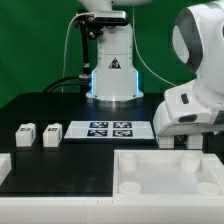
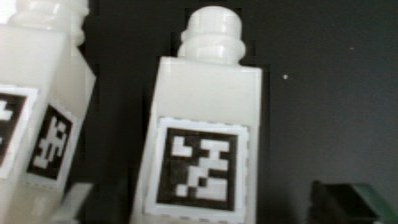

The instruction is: Assemble one leg

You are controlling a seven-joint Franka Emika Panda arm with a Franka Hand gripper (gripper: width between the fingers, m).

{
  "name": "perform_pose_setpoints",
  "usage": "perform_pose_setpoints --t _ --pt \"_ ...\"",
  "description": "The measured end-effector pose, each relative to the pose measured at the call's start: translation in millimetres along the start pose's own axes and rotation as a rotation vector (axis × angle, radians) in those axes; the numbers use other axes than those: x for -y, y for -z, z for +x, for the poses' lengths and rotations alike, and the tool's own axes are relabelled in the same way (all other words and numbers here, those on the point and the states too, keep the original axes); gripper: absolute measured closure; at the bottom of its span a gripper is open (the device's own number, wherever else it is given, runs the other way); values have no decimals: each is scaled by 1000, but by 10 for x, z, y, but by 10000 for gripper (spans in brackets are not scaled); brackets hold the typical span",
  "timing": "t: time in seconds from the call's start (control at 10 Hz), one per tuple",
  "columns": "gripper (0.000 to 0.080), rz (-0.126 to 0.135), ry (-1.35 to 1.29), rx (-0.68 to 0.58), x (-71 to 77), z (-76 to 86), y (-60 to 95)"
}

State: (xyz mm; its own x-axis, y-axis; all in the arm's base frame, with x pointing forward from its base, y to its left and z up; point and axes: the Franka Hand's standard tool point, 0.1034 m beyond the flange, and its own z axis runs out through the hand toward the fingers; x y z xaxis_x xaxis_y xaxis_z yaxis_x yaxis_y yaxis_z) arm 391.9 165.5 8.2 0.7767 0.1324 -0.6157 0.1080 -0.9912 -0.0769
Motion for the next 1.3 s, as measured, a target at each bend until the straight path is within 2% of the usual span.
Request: perform_pose_setpoints --t 0.1,0.8,0.9,1.1,1.2,1.3 --pt "509 0 0 0 0 0 1" --pt "509 0 2 -1 -4 4 22" --pt "508 2 11 -21 -24 37 138" --pt "508 2 60 -79 -134 31 470" --pt "508 3 81 -142 -197 44 668" --pt "508 0 100 -260 -277 69 910"
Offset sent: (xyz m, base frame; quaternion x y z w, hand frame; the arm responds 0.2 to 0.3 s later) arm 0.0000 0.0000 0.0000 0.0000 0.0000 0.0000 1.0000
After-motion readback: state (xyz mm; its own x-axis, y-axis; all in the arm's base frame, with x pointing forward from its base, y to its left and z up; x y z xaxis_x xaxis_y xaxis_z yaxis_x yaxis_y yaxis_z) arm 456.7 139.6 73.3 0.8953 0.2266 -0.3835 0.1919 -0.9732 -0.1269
